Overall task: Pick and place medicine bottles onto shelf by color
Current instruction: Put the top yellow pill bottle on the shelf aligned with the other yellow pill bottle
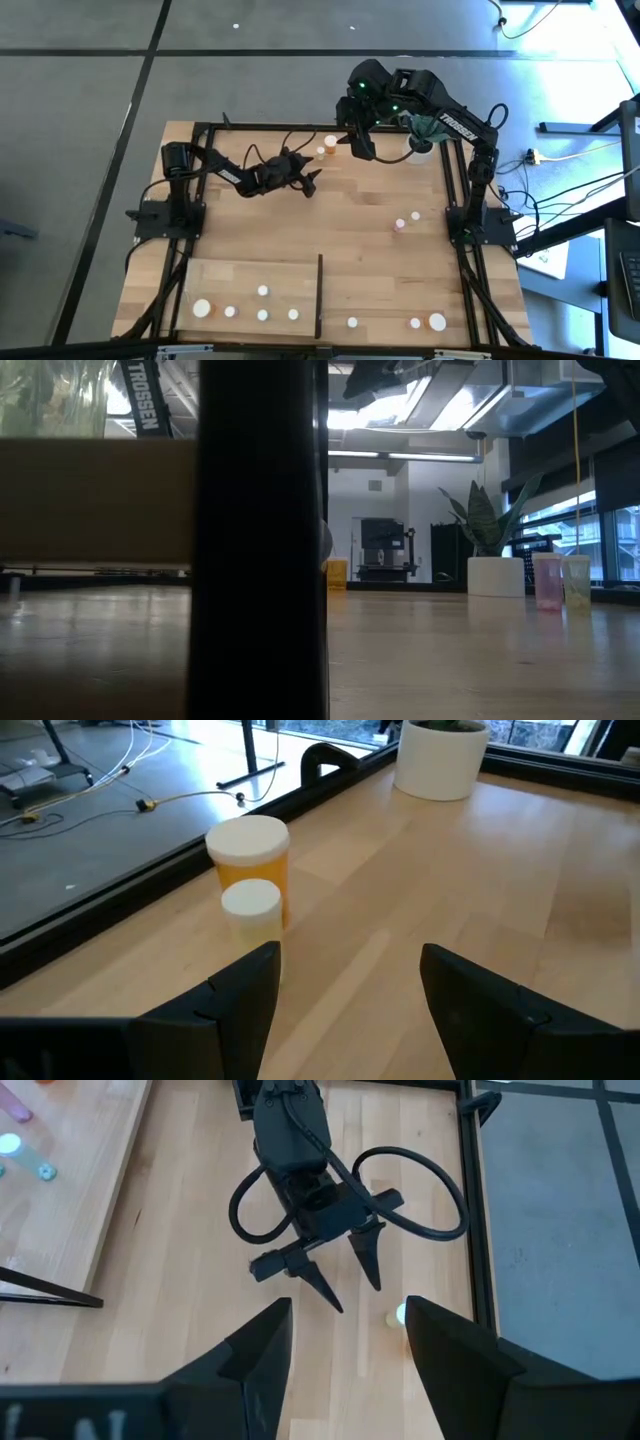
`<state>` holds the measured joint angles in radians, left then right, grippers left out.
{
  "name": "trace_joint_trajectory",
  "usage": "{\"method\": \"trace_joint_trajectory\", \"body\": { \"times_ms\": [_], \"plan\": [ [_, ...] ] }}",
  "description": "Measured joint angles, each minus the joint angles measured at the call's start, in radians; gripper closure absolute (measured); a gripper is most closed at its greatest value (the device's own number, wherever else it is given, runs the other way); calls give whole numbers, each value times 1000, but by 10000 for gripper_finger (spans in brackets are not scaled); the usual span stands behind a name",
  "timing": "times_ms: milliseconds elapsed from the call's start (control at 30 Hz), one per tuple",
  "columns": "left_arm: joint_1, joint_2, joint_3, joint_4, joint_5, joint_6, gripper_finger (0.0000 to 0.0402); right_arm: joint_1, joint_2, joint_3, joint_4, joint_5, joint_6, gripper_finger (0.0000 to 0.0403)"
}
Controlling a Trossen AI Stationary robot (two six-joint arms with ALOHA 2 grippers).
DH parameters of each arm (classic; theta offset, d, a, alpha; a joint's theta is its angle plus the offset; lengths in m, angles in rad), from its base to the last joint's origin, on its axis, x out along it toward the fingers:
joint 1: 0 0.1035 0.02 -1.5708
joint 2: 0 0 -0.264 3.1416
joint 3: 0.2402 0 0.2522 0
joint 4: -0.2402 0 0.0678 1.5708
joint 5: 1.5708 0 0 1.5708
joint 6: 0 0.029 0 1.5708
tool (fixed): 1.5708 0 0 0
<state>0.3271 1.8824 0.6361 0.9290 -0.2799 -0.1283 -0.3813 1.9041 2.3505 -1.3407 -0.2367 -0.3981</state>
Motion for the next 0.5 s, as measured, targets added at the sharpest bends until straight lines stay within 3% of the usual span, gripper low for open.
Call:
{"method": "trace_joint_trajectory", "body": {
  "times_ms": [233,500],
  "plan": [
    [15,44,0,22,-70,-45,168,0,0,0,0,0,0,205],
    [36,83,3,84,-10,-50,139,0,1,0,9,0,0,205]
  ]
}}
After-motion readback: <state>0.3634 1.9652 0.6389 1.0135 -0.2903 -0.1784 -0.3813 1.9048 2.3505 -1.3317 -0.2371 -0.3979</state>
